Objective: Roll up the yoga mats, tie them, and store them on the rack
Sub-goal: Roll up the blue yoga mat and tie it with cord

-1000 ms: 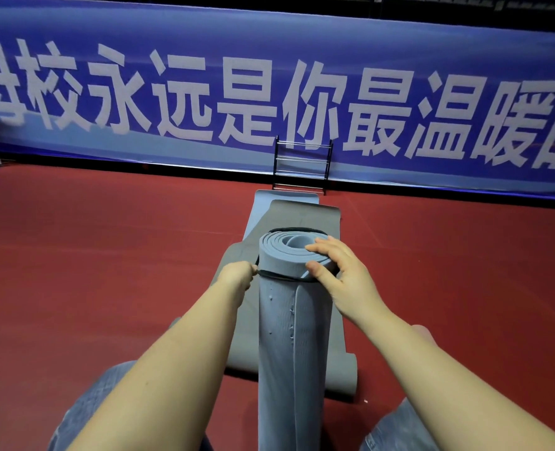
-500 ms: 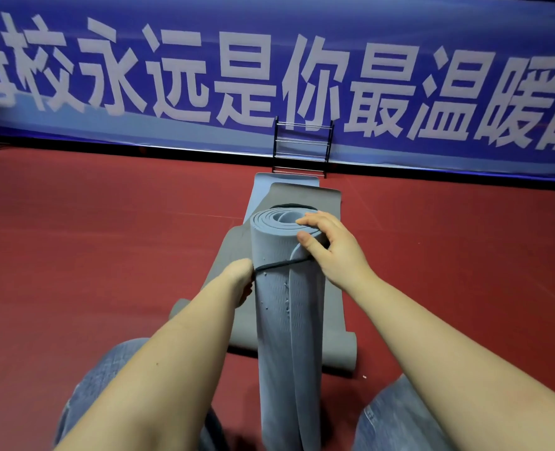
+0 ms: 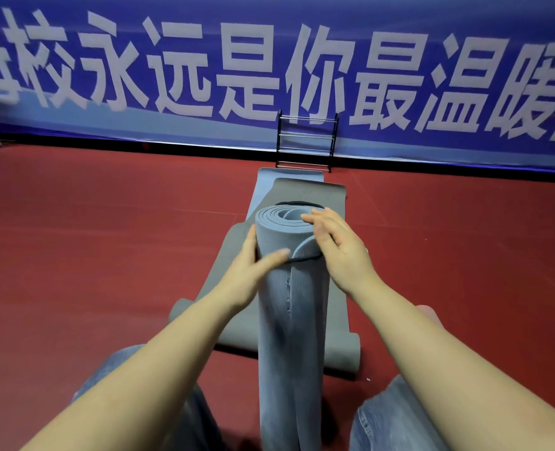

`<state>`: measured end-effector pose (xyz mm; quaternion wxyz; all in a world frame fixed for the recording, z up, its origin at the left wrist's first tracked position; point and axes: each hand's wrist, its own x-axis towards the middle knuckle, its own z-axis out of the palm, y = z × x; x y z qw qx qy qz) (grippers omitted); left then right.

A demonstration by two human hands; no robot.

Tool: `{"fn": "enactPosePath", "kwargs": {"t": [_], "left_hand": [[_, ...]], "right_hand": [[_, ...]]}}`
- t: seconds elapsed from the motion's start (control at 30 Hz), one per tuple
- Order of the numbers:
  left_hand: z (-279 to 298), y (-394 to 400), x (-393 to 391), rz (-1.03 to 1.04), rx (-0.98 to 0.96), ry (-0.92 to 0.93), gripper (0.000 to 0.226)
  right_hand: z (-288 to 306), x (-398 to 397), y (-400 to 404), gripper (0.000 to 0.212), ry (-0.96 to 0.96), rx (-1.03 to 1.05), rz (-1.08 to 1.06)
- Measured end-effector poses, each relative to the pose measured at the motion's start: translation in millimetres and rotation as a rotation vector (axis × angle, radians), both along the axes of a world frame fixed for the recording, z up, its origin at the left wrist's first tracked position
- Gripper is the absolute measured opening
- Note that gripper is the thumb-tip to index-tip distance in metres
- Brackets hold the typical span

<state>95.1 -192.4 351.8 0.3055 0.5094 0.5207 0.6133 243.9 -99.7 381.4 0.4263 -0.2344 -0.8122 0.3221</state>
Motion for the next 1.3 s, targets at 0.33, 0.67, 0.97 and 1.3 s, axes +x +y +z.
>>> {"fn": "enactPosePath", "kwargs": {"t": [0.33, 0.67, 0.97, 1.3], "left_hand": [[2.0, 1.0, 23.5, 0.328, -0.131, 0.088, 0.114], [5.0, -7.8, 8.5, 0.219, -0.097, 0.032, 0.095], [1.0, -5.6, -7.8, 0.05, -0.162, -0.531, 0.044], [-0.3, 2.4, -15.0, 0.386, -0.458, -0.5, 0.019]], "right_hand": [[28.8, -0.7, 26.0, 0.037, 0.31, -0.613, -0.182], [32.4, -12.5, 44.6, 0.008, 0.034, -0.911, -0.187], [-2.3, -4.6, 41.0, 0.033, 0.096, -0.975, -0.366], [-10.4, -2.8, 42.3, 0.031, 0.161, -0.991, -0.335]]}}
